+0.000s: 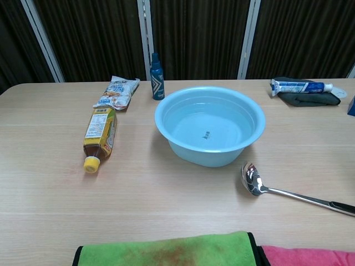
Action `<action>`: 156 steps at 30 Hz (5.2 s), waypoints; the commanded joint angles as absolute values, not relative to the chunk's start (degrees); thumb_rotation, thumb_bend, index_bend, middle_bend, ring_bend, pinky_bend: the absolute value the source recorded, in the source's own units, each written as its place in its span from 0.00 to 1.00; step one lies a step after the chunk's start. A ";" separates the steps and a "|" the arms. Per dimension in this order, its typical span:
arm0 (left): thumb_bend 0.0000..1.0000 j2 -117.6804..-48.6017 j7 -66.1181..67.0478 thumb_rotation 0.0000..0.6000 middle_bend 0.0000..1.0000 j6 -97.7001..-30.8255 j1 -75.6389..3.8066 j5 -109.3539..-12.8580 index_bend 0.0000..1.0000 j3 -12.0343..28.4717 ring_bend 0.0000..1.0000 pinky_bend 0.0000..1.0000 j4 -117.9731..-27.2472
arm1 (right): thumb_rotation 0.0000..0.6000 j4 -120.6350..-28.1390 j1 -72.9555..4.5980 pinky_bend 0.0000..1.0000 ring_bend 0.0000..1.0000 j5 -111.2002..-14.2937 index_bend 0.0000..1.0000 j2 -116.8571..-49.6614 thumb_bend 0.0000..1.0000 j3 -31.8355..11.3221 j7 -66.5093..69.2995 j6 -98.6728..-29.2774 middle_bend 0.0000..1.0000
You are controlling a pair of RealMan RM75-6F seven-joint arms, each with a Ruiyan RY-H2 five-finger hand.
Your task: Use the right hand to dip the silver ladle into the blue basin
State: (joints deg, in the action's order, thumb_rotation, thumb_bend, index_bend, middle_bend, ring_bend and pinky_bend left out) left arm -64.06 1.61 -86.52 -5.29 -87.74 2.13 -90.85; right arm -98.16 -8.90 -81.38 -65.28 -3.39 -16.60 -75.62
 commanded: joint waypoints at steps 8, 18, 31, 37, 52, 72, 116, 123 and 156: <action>0.38 -63.84 -0.59 0.97 0.00 -86.40 -5.54 -87.43 0.00 2.58 0.00 0.00 -90.32 | 1.00 -99.72 -14.32 0.00 0.00 -74.81 0.23 -66.85 0.25 -4.13 -22.04 -66.14 0.00; 0.38 -63.19 -3.65 0.96 0.00 -85.57 -5.87 -86.76 0.00 2.90 0.00 0.00 -89.54 | 1.00 -100.22 -15.36 0.00 0.00 -70.30 0.29 -71.85 0.25 -4.27 -26.40 -65.87 0.00; 0.38 -62.94 -8.34 0.97 0.00 -83.25 -7.29 -88.19 0.00 2.12 0.00 0.00 -87.83 | 1.00 -99.06 -15.97 0.00 0.00 -64.63 0.32 -80.18 0.25 -3.82 -32.29 -67.78 0.00; 0.38 -62.54 -9.79 0.96 0.00 -83.49 -7.24 -87.95 0.00 2.26 0.00 0.00 -87.53 | 1.00 -96.49 -17.11 0.00 0.00 -62.35 0.33 -82.97 0.25 -4.05 -33.52 -66.82 0.00; 0.38 -62.57 -10.54 0.97 0.00 -82.99 -7.56 -87.46 0.00 2.31 0.00 0.00 -87.21 | 1.00 -91.51 -19.26 0.00 0.00 -59.99 0.37 -86.47 0.25 -4.18 -31.61 -63.86 0.00; 0.38 -62.18 -12.17 0.96 0.00 -83.13 -7.50 -86.17 0.00 2.98 0.00 0.00 -86.62 | 1.00 -85.61 -23.03 0.00 0.00 -54.82 0.39 -90.88 0.25 -4.82 -33.92 -59.62 0.00; 0.38 -61.97 -14.89 0.96 0.00 -82.60 -8.08 -87.26 0.00 2.45 0.00 0.00 -85.71 | 1.00 -85.40 -23.52 0.00 0.00 -55.34 0.62 -92.18 0.42 -3.26 -33.40 -63.50 0.00; 0.38 -62.19 -14.16 0.97 0.00 -82.59 -8.18 -87.83 0.00 2.13 0.00 0.00 -85.90 | 1.00 -88.81 -22.60 0.00 0.00 -56.87 0.65 -89.01 0.58 -3.23 -33.10 -66.02 0.00; 0.38 -63.50 -10.28 0.96 0.00 -82.14 -8.49 -88.01 0.00 1.58 0.00 0.00 -86.32 | 1.00 -115.97 -23.89 0.00 0.00 -56.70 0.67 -67.83 0.81 -5.04 -38.79 -69.34 0.01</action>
State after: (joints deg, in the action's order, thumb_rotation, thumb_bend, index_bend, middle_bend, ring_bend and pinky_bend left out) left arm -63.49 -10.30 -82.15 -8.49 -88.02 1.57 -86.33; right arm -114.70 -23.03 -57.99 -69.03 -4.26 -37.92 -69.97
